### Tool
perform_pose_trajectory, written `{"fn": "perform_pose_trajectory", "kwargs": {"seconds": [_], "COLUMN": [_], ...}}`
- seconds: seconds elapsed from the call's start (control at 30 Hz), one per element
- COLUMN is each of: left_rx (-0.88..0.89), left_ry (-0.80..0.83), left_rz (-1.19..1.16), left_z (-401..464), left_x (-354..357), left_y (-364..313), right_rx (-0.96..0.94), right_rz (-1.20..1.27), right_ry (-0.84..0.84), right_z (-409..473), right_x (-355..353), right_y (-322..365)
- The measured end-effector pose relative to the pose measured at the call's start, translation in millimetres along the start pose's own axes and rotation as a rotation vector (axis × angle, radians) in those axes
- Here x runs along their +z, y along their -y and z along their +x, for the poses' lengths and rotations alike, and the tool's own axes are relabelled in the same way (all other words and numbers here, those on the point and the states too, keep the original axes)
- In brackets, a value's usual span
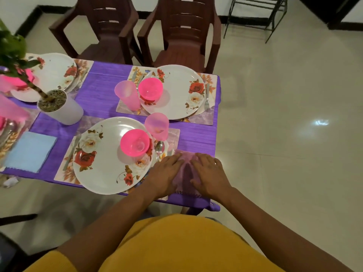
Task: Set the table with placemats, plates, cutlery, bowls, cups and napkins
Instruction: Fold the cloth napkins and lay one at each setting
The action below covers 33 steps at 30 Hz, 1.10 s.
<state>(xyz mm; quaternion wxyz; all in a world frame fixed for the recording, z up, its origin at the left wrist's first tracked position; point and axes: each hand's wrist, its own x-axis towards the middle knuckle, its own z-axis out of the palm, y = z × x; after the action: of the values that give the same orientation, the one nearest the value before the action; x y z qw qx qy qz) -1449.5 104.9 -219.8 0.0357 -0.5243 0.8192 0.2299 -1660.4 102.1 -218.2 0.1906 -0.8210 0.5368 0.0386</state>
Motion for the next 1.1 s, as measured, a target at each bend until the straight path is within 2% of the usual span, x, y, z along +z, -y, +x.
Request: {"fn": "perform_pose_trajectory", "kwargs": {"seconds": [0.17,0.27,0.33,0.57,0.77,0.9,1.1], "left_rx": [-0.195,-0.39,-0.461,-0.661,-0.822,-0.891,-1.027], "left_ry": [-0.237,-0.338,-0.387,-0.57,-0.787,-0.8,-0.889], "left_rz": [-0.359,-0.556,-0.619,-0.713,-0.819,-0.857,-0.89], "left_z": [-46,-81,-102,-189,-275,-317,-393], "left_x": [-27,-31,-32,-40,-40,-31,-18], "left_y": [20,43,59,133,203,237,282], "right_rx": [-0.098,-0.192,-0.258,-0.427,-0.585,-0.621,-0.802], "right_rz": [0.17,0.245,0.275,0.297,0.266,0.264,0.242], "right_ry": [-0.118,-0.131,-0.115,-0.028,0.05,0.131,0.213], "right_z": [23,43,55,108,150,166,190], "right_x": [-24,-37,-44,-47,-35,-25,3], "right_y": [35,72,96,212,340,403,512]}}
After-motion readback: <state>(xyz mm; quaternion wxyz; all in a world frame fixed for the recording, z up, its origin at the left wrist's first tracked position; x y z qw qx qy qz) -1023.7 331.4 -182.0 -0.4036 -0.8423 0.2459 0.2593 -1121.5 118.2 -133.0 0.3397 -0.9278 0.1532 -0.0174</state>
